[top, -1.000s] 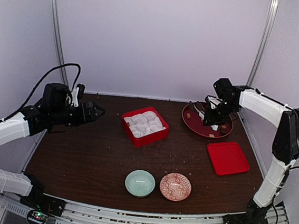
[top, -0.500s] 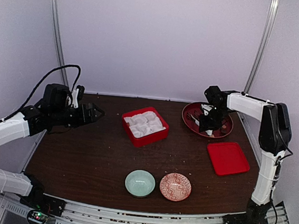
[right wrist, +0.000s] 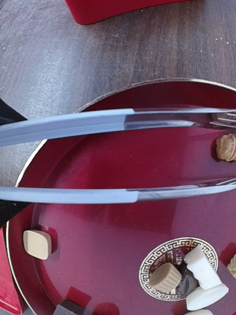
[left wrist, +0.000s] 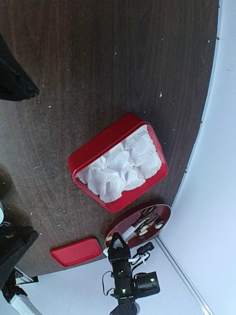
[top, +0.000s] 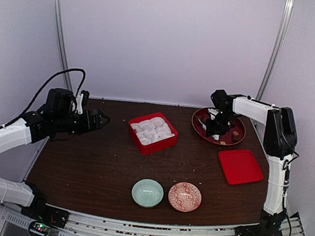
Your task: Pack the chocolate
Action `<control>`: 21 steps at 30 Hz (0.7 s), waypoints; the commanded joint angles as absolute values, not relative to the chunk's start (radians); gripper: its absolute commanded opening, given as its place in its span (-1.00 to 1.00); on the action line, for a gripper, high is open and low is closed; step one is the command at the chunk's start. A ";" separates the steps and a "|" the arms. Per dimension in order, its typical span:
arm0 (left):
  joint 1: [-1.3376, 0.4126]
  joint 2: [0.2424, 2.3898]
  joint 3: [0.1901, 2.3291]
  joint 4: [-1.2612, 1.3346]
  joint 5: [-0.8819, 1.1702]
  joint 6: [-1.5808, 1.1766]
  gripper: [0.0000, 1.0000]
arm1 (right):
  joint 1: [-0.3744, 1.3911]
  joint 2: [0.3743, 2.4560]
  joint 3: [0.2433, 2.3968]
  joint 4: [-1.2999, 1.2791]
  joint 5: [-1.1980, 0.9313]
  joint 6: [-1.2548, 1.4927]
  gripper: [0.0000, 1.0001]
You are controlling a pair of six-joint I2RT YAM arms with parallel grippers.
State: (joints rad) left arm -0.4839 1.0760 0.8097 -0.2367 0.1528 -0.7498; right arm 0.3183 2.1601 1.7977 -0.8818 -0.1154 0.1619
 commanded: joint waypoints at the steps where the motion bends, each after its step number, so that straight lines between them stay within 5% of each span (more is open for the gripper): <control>1: -0.478 1.086 0.829 -0.212 0.143 -0.748 0.81 | 0.319 2.181 1.841 -0.898 -0.086 0.170 -0.32; 21: -0.477 1.096 0.836 -0.201 0.151 -0.747 0.81 | 0.291 1.997 1.728 -0.893 -0.146 0.150 -0.62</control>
